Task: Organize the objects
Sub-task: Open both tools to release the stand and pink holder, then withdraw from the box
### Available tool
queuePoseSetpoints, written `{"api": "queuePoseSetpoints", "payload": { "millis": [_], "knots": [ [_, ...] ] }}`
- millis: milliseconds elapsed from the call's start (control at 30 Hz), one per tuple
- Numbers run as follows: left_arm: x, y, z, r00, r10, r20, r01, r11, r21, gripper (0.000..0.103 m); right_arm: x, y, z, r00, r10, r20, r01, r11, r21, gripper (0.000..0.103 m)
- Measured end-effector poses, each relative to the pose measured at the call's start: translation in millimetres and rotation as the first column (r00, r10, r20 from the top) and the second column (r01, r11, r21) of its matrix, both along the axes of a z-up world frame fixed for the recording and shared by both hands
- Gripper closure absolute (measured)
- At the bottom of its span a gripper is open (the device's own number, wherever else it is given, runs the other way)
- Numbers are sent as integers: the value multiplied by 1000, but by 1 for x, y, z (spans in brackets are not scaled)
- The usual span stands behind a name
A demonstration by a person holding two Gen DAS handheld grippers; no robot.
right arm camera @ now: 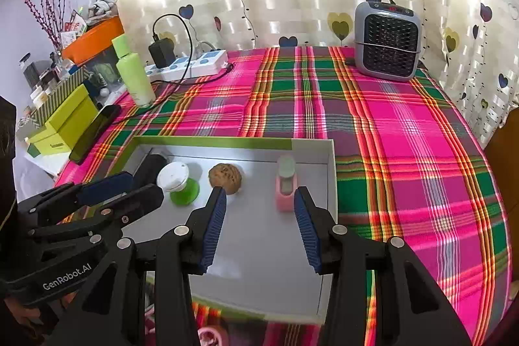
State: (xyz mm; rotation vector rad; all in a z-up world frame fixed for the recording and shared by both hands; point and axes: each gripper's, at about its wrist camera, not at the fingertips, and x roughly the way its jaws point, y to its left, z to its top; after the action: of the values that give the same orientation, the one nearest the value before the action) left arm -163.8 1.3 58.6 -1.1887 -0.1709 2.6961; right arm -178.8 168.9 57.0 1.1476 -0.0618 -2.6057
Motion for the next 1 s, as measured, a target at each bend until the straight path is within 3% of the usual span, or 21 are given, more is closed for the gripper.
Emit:
{"api": "queuePoseSetpoints", "payload": {
  "millis": [1000],
  "knots": [
    [96, -13, 6, 997, 35, -76, -39, 998, -47, 54, 89, -8, 8, 997, -3, -72, 2, 1000, -21, 58]
  ]
}}
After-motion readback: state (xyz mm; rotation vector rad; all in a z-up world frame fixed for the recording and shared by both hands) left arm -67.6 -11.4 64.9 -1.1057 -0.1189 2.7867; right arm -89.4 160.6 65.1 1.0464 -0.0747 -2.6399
